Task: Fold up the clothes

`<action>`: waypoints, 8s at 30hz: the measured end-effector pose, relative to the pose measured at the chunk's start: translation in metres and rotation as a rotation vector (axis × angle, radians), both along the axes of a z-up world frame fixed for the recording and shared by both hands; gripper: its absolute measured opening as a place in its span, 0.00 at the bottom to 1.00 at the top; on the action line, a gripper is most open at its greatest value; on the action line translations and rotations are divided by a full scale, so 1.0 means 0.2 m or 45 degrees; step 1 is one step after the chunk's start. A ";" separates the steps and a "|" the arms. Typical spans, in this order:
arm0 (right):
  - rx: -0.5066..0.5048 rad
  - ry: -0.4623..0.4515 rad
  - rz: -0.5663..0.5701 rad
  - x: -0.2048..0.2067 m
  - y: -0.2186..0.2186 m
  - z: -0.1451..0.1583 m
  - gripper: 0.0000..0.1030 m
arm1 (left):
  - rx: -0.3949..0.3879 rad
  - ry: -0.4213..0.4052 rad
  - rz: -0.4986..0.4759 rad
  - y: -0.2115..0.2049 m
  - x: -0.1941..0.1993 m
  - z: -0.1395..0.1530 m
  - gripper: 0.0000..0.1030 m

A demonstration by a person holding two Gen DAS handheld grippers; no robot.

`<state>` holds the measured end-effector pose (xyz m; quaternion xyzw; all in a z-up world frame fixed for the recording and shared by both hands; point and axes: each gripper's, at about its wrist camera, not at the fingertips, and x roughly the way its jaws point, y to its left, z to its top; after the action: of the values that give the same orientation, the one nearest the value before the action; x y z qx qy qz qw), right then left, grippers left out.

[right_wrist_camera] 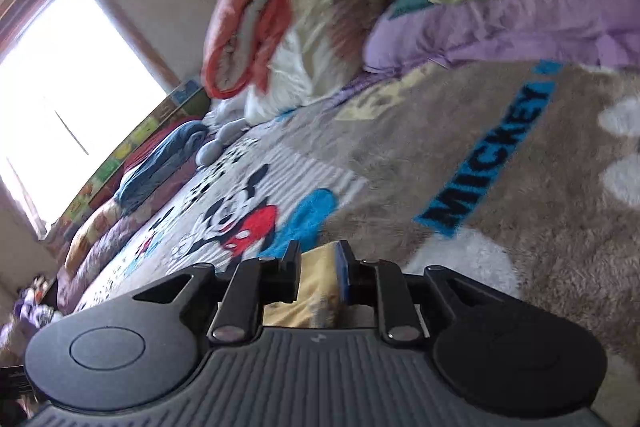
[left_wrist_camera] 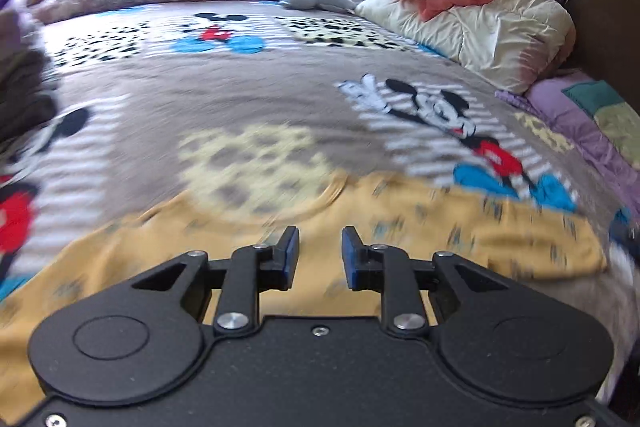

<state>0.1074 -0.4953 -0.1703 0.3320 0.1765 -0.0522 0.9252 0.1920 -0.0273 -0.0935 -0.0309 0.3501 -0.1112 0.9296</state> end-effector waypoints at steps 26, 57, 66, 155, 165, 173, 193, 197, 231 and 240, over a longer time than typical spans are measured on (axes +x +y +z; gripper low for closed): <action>0.195 0.426 0.711 -0.33 0.72 0.03 0.09 | -0.469 0.256 0.386 0.39 -0.97 -0.19 0.05; 0.178 0.453 0.704 -0.37 0.74 0.02 0.09 | -0.508 0.269 0.530 0.45 -1.08 -0.24 0.01; 0.081 0.256 0.619 -0.47 0.71 0.18 0.22 | -0.409 0.134 0.423 0.35 -1.10 -0.10 0.16; 0.254 0.180 0.402 0.34 -0.31 -0.11 0.15 | -0.465 -0.032 0.104 0.28 -0.83 -0.07 0.81; 0.079 0.141 0.419 0.22 -0.11 0.14 0.14 | -0.469 0.000 0.012 0.18 -0.79 -0.05 0.81; 0.110 0.035 0.447 0.08 0.16 0.23 0.14 | -0.490 0.063 -0.079 0.05 -0.69 -0.03 0.81; -0.647 -0.013 0.759 -0.07 0.90 0.18 0.15 | -0.931 0.378 -0.051 -0.29 -0.21 -0.17 0.67; -0.708 0.018 0.853 -0.08 0.98 0.16 0.31 | -0.962 0.435 0.004 -0.31 -0.16 -0.21 0.63; 0.114 0.083 0.353 0.02 0.37 0.03 0.58 | -0.890 0.406 -0.083 -0.49 -0.12 -0.18 0.04; 0.206 0.019 0.441 0.03 0.37 0.02 0.62 | -1.050 0.252 -0.023 -0.18 -0.16 0.05 0.04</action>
<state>0.1137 -0.4222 -0.1660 0.3697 0.2416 0.1197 0.8892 0.1598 -0.0636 -0.0827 -0.4077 0.3641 -0.2464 0.8003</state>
